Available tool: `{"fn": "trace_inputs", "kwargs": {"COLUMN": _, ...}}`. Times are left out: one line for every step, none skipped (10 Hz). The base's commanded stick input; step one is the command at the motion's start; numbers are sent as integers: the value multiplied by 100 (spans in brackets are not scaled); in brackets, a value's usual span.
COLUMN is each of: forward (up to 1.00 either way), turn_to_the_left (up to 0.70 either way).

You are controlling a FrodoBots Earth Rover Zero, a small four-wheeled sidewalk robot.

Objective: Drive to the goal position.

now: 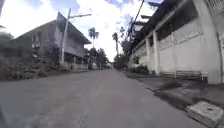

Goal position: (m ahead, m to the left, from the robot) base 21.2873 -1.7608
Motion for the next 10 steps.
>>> {"fn": "trace_inputs", "kwargs": {"forward": 70, "turn_to_the_left": 0}}
{"fn": "trace_inputs", "kwargs": {"forward": 70, "turn_to_the_left": 0}}
{"fn": "trace_inputs", "kwargs": {"forward": 70, "turn_to_the_left": 0}}
{"fn": "trace_inputs", "kwargs": {"forward": 70, "turn_to_the_left": 0}}
{"fn": "trace_inputs", "kwargs": {"forward": 70, "turn_to_the_left": 0}}
{"fn": "trace_inputs", "kwargs": {"forward": 70, "turn_to_the_left": 0}}
{"fn": "trace_inputs", "kwargs": {"forward": 70, "turn_to_the_left": 0}}
{"fn": "trace_inputs", "kwargs": {"forward": 70, "turn_to_the_left": -3}}
{"fn": "trace_inputs", "kwargs": {"forward": 70, "turn_to_the_left": -18}}
{"fn": "trace_inputs", "kwargs": {"forward": 70, "turn_to_the_left": -32}}
